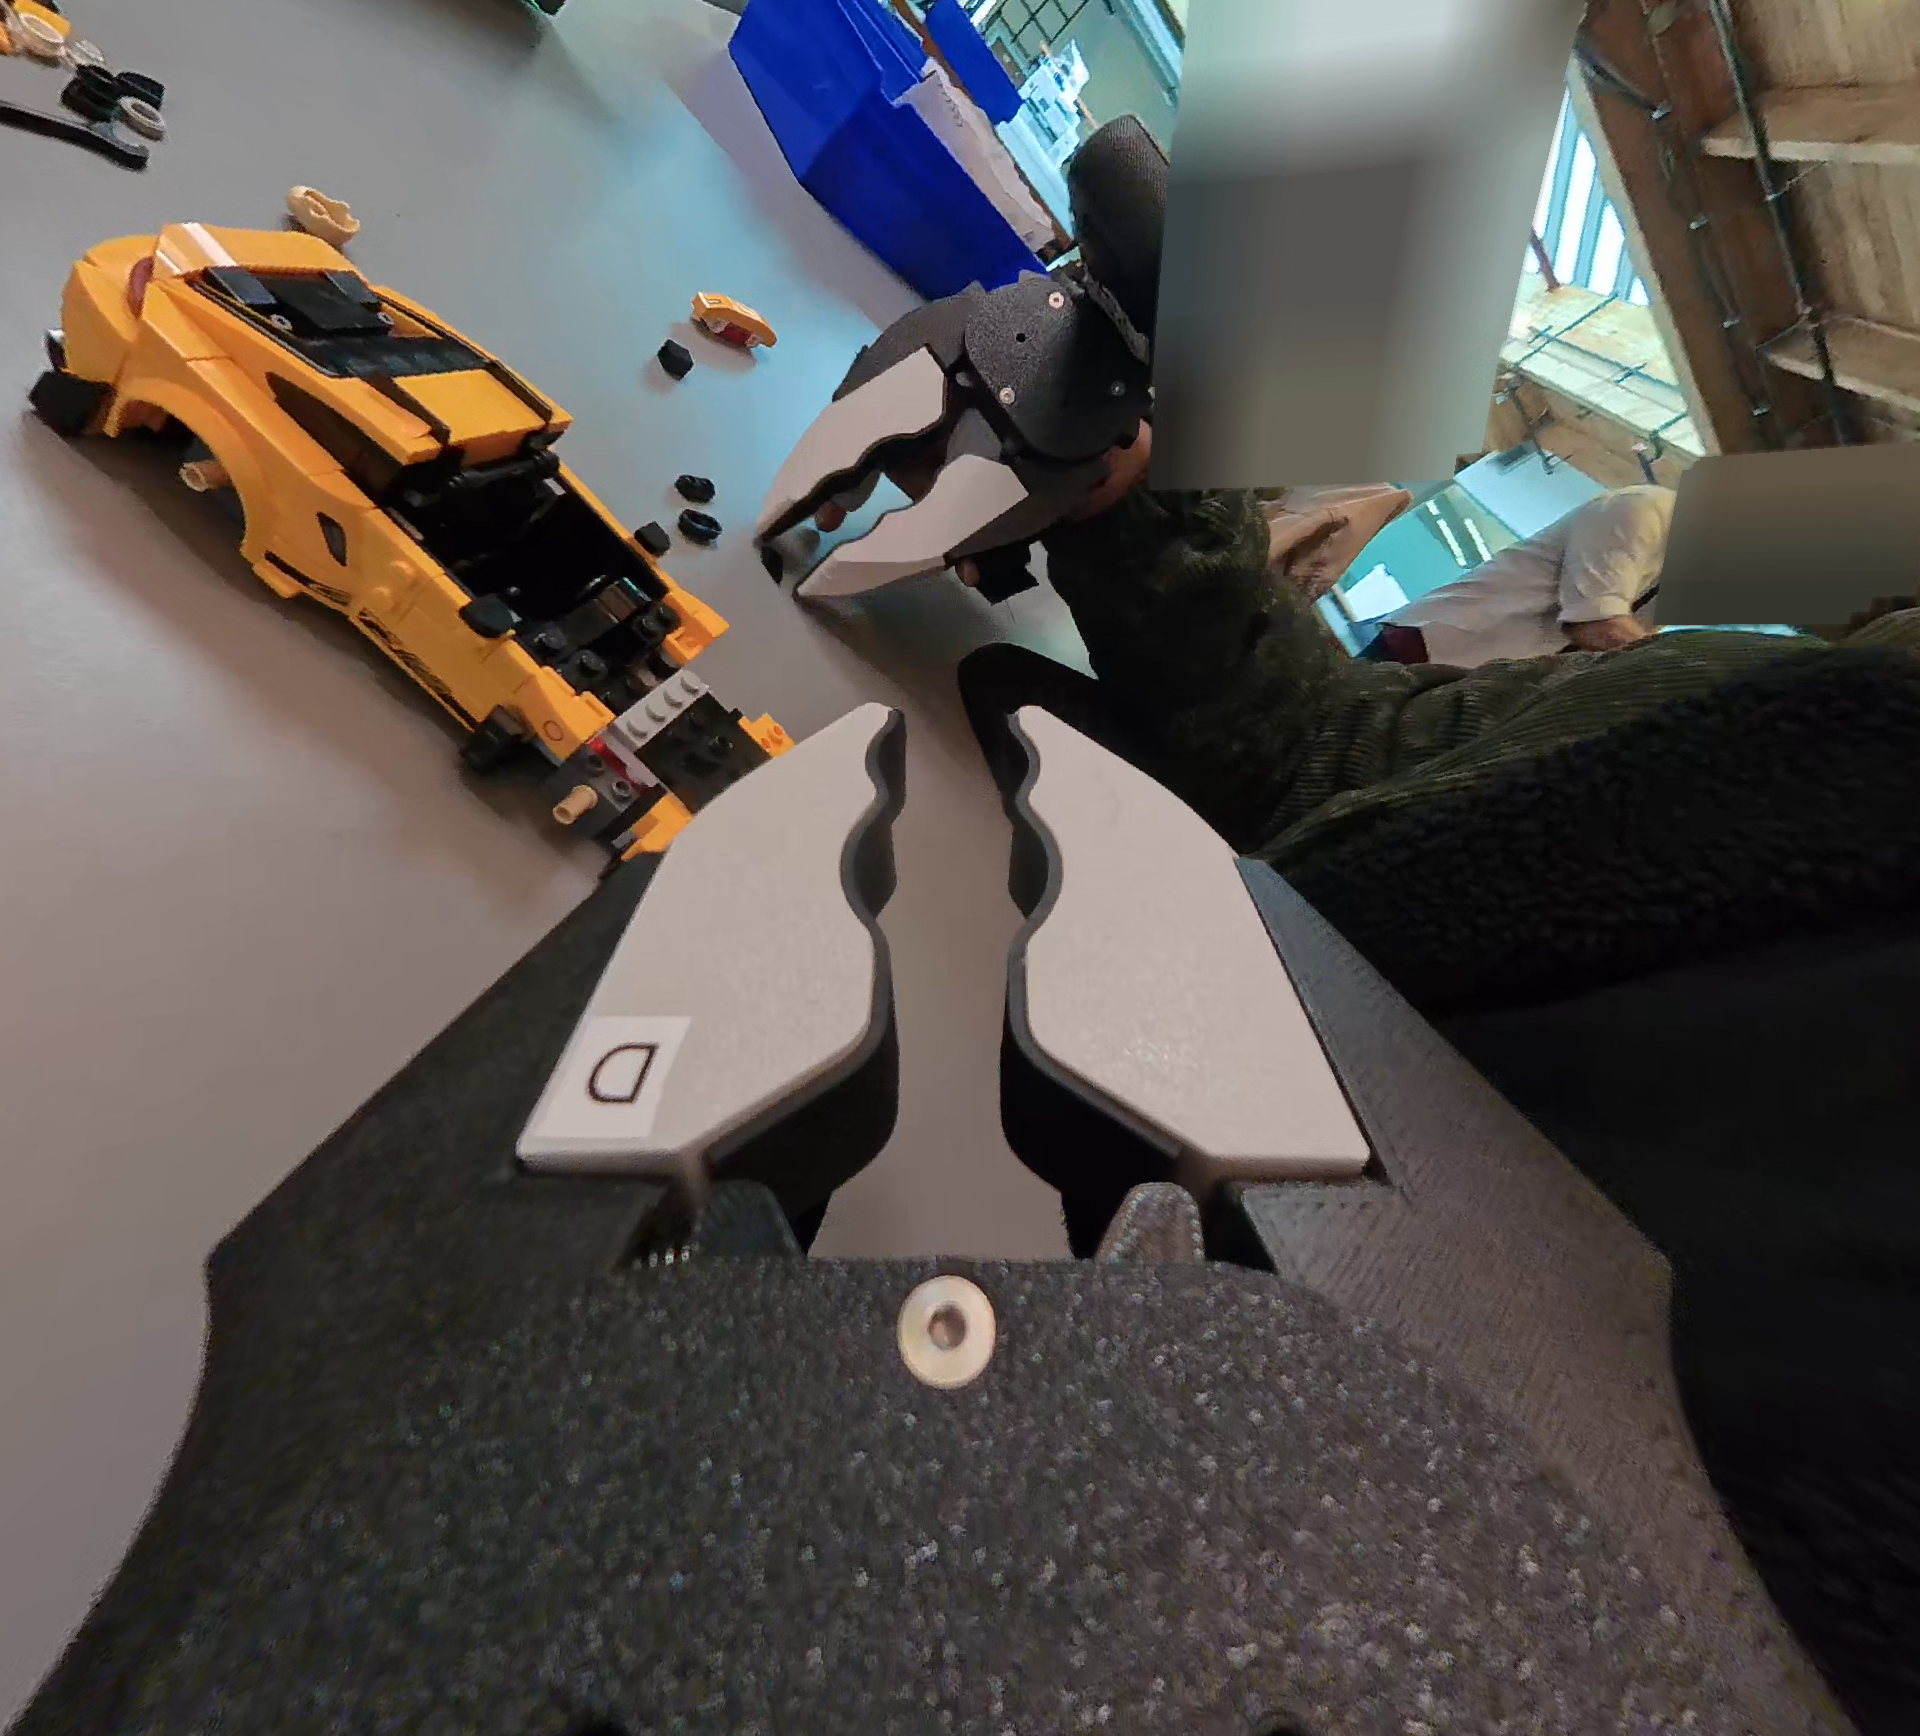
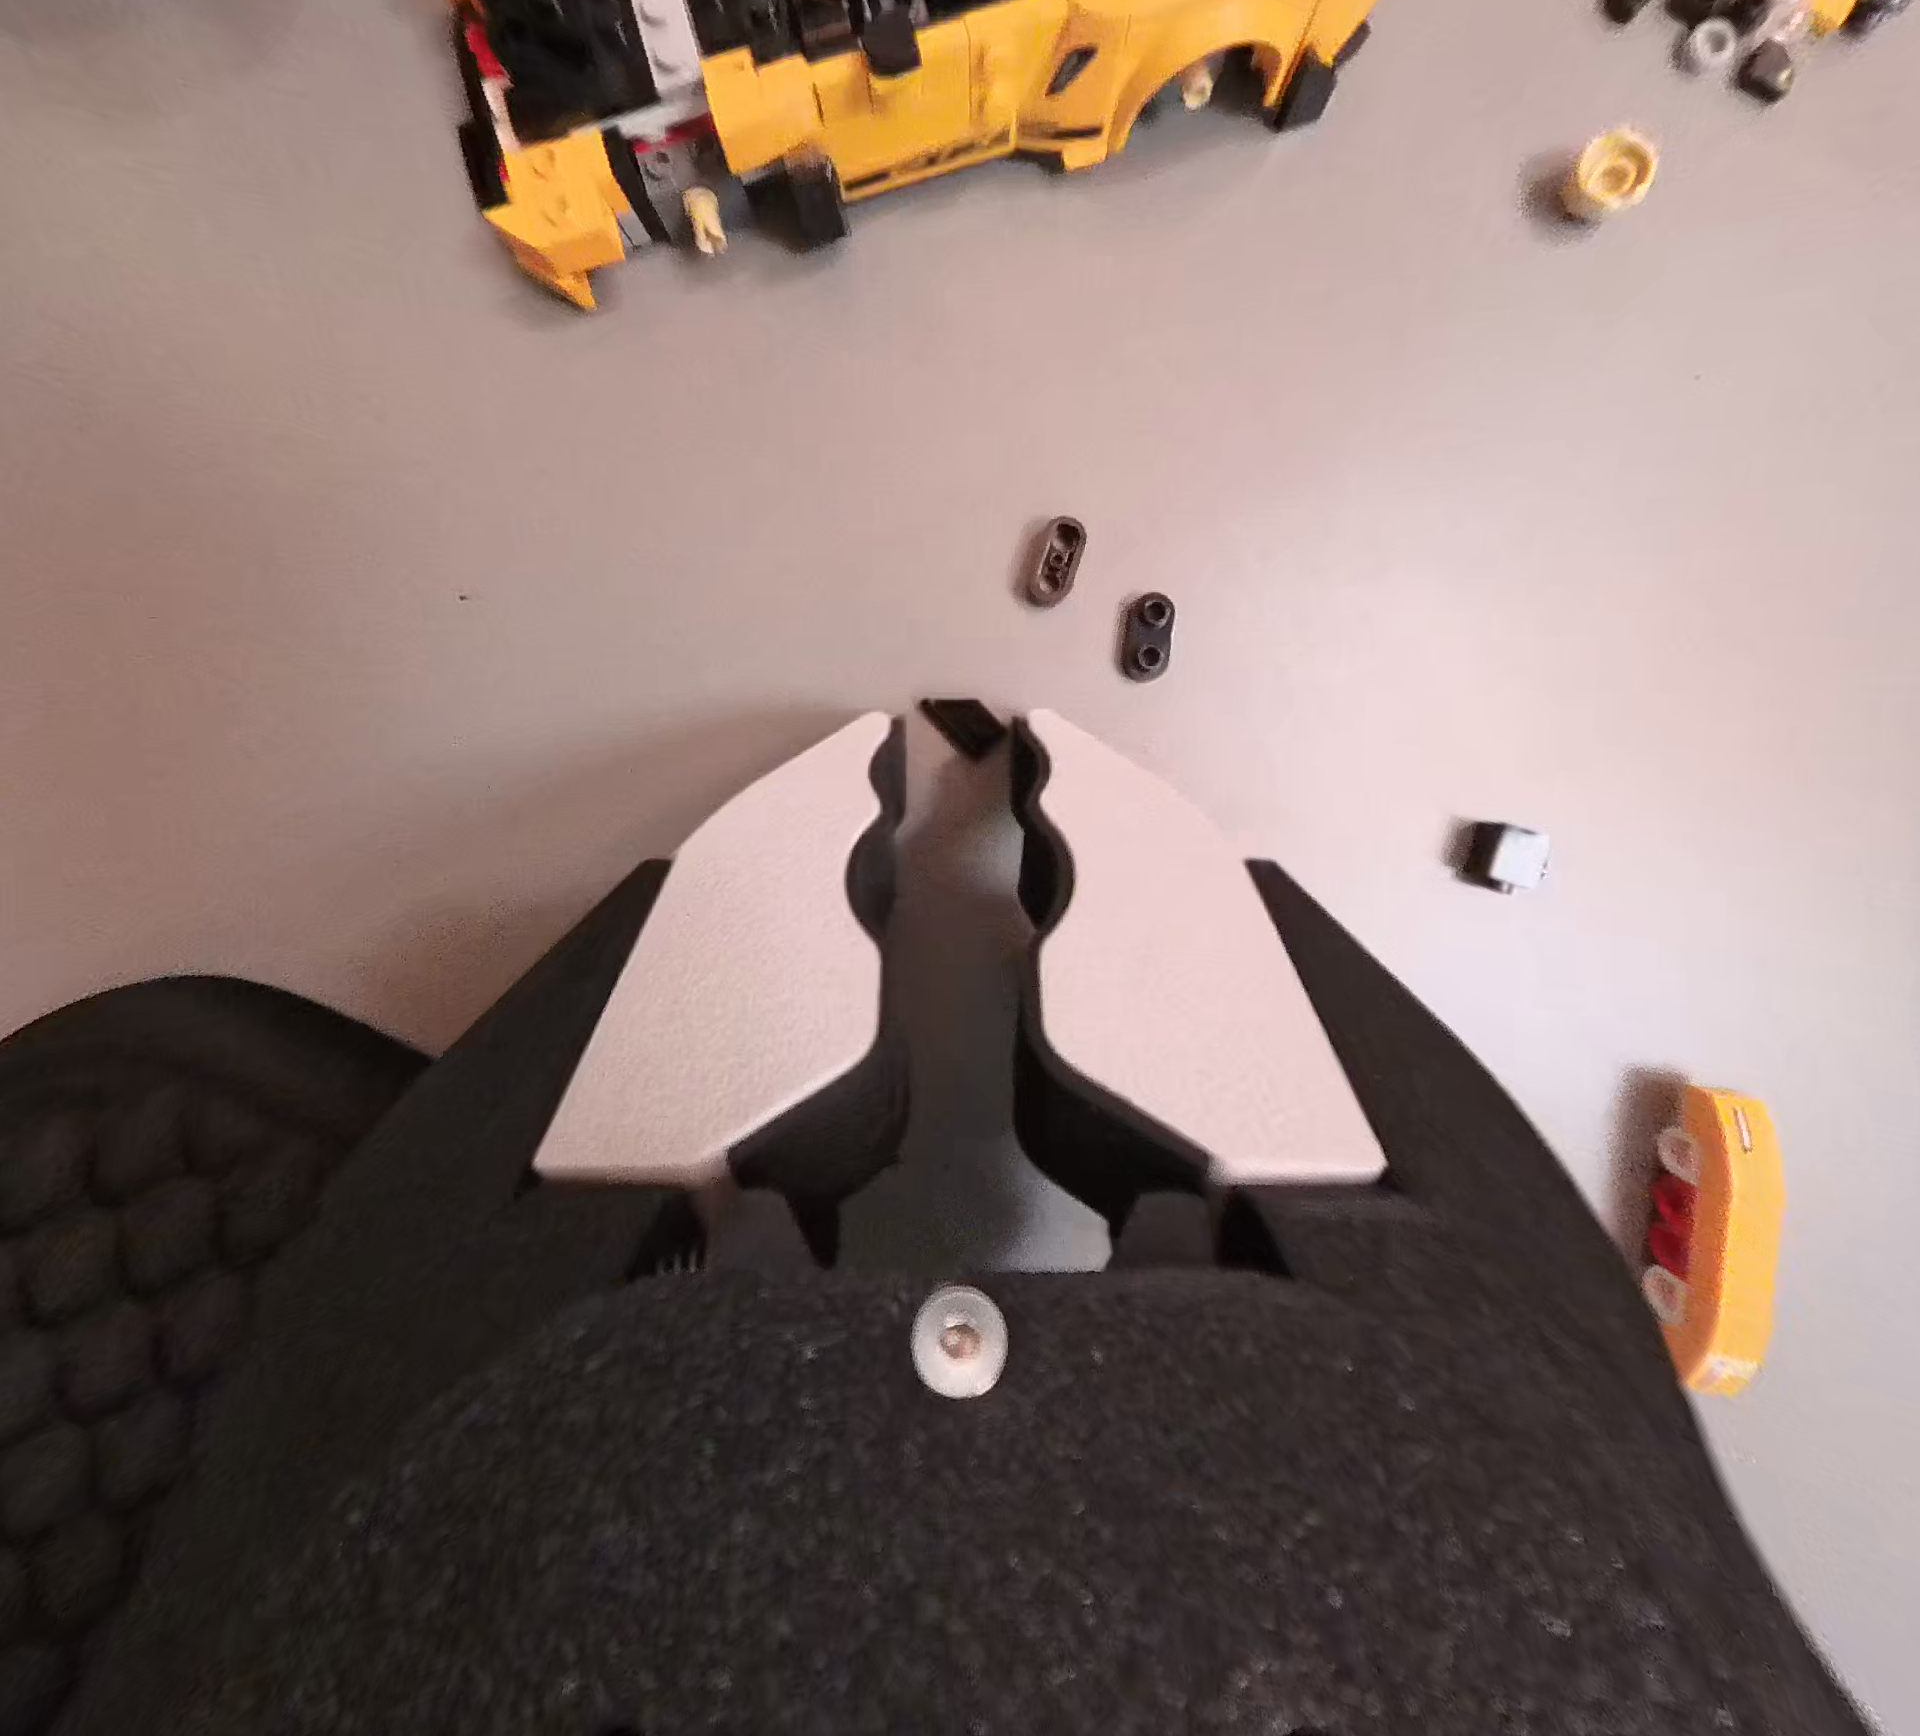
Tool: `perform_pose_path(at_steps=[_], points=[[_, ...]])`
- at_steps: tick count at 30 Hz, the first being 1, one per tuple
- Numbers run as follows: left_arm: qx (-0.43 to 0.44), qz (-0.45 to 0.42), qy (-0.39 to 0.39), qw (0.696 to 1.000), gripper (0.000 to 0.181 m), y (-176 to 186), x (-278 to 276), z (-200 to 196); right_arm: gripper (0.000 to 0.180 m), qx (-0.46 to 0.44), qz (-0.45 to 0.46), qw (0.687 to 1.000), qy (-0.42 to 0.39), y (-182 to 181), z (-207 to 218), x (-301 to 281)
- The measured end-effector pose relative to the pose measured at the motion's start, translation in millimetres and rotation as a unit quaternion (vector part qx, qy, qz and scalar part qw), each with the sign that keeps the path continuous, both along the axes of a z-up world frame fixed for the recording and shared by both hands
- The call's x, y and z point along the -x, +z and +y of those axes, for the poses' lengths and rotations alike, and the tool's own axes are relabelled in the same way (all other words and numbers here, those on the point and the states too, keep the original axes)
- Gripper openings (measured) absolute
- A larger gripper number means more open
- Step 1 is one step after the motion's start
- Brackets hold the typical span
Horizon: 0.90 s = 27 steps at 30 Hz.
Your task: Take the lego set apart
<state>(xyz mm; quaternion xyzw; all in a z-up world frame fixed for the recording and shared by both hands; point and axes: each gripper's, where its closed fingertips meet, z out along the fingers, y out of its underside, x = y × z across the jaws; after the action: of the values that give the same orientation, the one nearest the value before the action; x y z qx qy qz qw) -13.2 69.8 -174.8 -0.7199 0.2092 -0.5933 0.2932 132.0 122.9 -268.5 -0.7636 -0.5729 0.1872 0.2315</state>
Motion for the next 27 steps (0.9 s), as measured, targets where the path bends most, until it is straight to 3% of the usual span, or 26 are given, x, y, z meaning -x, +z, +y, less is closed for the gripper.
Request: perform_pose_path(at_steps=[6, 12, 20, 24, 27], points=[[-0.040, 0.056, -0.007, 0.998, 0.017, -10, -5, -5, 0.008, -0.008, -0.009, 0.999, 0.035, 1, -14, 12], [-0.145, 0.127, -0.072, 0.979, 0.023, -23, -29, -32, 0.007, -0.056, 0.119, 0.985, 0.116, 49, -62, 80], [0.013, -0.001, -0.078, 0.997, 0.011, -3, -28, -36, 0.007, -0.161, 0.156, 0.958, 0.177, 90, -88, 124], [0.039, -0.019, -0.097, 0.994, 0.005, 0, -26, -41, 0.007, -0.175, 0.156, 0.955, 0.181, 92, -90, 129], [0.007, 0.018, -0.088, 0.996, 0.003, -1, -18, -37, 0.008, -0.186, 0.162, 0.955, 0.167, 93, -84, 131]])
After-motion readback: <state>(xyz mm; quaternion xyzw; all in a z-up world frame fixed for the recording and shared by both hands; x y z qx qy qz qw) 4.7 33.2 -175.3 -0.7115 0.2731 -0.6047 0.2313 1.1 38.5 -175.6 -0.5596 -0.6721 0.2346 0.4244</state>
